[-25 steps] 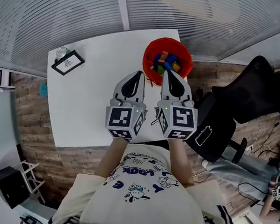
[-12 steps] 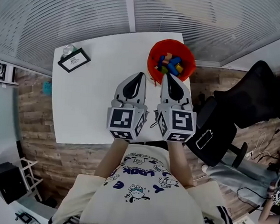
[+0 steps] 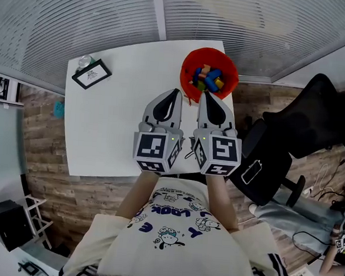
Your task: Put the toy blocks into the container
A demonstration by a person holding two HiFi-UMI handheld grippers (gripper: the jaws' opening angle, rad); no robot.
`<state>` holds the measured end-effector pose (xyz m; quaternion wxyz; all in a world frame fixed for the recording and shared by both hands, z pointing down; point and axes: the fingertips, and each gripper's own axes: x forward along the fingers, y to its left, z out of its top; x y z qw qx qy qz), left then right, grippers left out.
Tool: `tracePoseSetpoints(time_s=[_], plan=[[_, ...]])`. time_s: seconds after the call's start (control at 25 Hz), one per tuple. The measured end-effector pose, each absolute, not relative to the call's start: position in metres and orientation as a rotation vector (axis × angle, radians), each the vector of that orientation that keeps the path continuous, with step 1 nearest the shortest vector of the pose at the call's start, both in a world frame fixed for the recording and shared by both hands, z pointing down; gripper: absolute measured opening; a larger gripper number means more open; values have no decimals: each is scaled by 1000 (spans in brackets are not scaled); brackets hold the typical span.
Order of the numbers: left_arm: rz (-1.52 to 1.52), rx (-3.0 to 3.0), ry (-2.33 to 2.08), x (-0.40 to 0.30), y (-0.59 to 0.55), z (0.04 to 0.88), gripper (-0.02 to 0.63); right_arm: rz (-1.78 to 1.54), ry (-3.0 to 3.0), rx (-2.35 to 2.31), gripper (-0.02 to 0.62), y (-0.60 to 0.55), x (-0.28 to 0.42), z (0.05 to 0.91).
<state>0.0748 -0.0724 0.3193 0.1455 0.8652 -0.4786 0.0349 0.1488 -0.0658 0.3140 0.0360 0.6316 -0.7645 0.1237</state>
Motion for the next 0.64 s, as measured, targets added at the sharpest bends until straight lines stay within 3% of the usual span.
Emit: tracePoseSetpoints(time_s=[0.64], plan=[[98,2501,-1370,82,-74,319,31,372,-2360,1949,11,-66,153,312]])
